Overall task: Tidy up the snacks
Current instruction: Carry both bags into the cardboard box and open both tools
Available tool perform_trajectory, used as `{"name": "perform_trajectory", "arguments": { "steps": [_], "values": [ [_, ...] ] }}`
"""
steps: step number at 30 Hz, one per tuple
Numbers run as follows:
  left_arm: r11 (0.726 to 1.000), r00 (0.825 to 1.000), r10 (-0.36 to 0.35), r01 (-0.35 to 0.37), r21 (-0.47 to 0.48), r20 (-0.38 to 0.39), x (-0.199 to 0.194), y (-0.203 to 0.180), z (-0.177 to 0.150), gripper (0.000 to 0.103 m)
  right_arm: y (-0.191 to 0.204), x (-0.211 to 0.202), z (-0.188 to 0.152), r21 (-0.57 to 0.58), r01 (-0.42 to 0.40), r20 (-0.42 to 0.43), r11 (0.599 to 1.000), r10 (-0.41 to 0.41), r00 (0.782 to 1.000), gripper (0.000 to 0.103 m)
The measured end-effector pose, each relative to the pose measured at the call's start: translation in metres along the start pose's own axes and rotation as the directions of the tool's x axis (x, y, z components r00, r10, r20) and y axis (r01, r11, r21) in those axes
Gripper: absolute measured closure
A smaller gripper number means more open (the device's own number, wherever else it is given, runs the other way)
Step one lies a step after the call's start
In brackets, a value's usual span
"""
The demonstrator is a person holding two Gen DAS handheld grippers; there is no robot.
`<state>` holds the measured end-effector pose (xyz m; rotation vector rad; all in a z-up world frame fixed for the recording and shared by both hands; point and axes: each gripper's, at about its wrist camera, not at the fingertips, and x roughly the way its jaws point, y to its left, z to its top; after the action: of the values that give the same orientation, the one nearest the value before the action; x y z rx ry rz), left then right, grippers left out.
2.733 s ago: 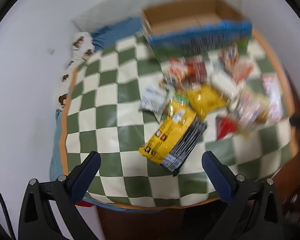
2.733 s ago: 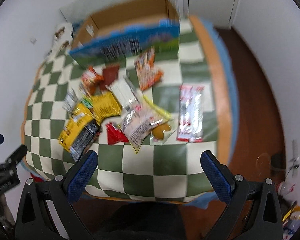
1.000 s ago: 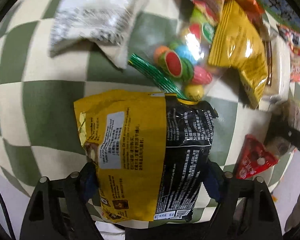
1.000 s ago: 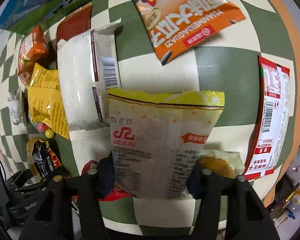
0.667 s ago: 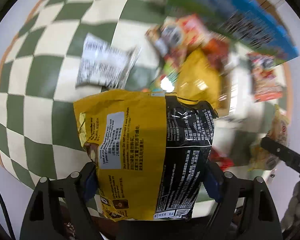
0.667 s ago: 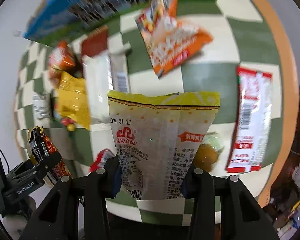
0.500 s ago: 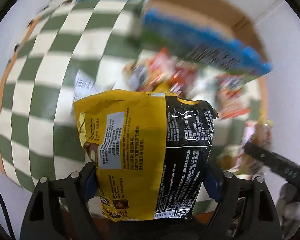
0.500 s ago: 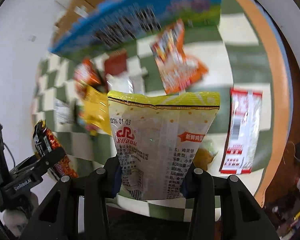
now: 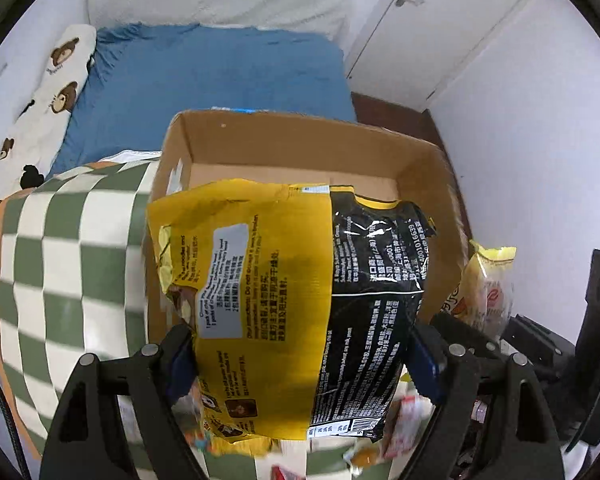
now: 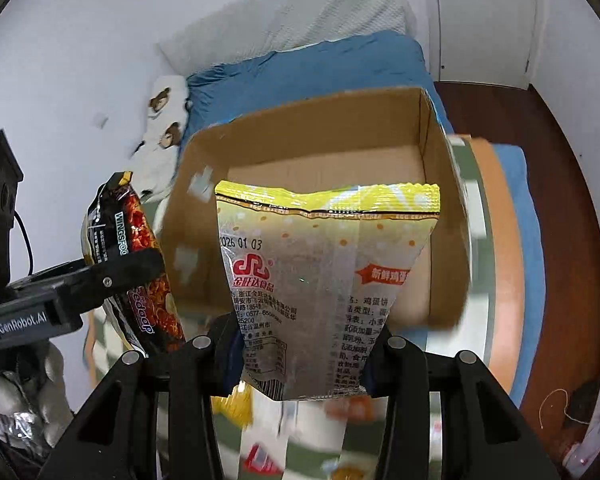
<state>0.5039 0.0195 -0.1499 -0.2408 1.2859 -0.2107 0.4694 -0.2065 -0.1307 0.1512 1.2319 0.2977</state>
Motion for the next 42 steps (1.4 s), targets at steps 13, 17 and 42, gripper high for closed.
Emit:
{"name": "perform_trajectory", "arguments": {
  "steps": [13,17,42],
  "values": [
    [0.999,0.983,0.045,-0.047,-0.009,-0.179,0.132,0.005,0.09,0.019,-0.035,0.122,0.082,-0.002,0.049,-0.156,0.999,-0.048,0.987,0.057],
    [0.998,0.978,0.053,-0.056,-0.01,-0.201,0.149,0.004,0.092,0.019,-0.046,0.146,0.09,-0.002,0.056,-0.194,0.998,-0.055,0.98,0.055],
    [0.991,0.986,0.131,-0.132,0.001,0.105,0.052,-0.005,0.028,0.005,-0.034,0.089,0.053,-0.002,0.188,-0.069,0.982,-0.188,0.98,0.007]
  ]
}}
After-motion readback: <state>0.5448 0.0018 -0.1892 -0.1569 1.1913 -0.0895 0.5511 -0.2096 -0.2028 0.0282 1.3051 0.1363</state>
